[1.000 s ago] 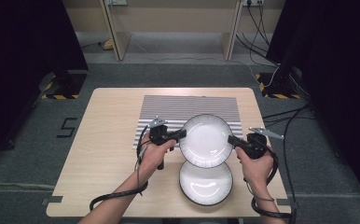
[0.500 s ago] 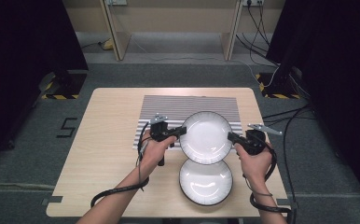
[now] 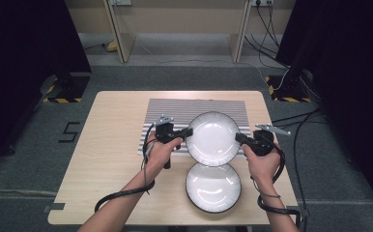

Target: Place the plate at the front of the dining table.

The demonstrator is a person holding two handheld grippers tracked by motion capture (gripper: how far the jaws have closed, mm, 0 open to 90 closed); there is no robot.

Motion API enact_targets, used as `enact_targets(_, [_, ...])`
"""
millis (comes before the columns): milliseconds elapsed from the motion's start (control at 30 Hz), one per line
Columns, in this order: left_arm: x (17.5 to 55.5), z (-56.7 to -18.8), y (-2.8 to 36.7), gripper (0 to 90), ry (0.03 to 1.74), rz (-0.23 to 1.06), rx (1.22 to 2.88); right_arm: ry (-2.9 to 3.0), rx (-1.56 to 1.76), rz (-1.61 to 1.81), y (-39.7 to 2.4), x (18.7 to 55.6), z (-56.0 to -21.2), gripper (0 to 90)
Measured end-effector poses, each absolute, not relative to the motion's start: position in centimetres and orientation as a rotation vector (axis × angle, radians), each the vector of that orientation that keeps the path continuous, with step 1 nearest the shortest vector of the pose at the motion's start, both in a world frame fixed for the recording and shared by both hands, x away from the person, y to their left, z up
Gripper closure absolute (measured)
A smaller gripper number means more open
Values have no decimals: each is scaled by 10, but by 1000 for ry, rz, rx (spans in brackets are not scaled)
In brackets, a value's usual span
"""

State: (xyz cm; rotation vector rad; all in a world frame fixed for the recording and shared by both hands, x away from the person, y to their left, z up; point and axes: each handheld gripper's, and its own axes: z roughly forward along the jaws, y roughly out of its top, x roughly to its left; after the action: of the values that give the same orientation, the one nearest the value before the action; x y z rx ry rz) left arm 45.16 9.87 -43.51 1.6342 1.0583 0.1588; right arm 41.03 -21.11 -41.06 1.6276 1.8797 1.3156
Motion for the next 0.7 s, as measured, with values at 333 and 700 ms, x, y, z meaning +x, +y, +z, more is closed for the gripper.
enact_targets(333, [453,-433,98,848,1058,162,1632,1874,1626,1313,-211,412,-409,856])
enact_targets(700, [456,-431,99,847,1058,172,1629,1870,1617,1306,-209,416,-407,854])
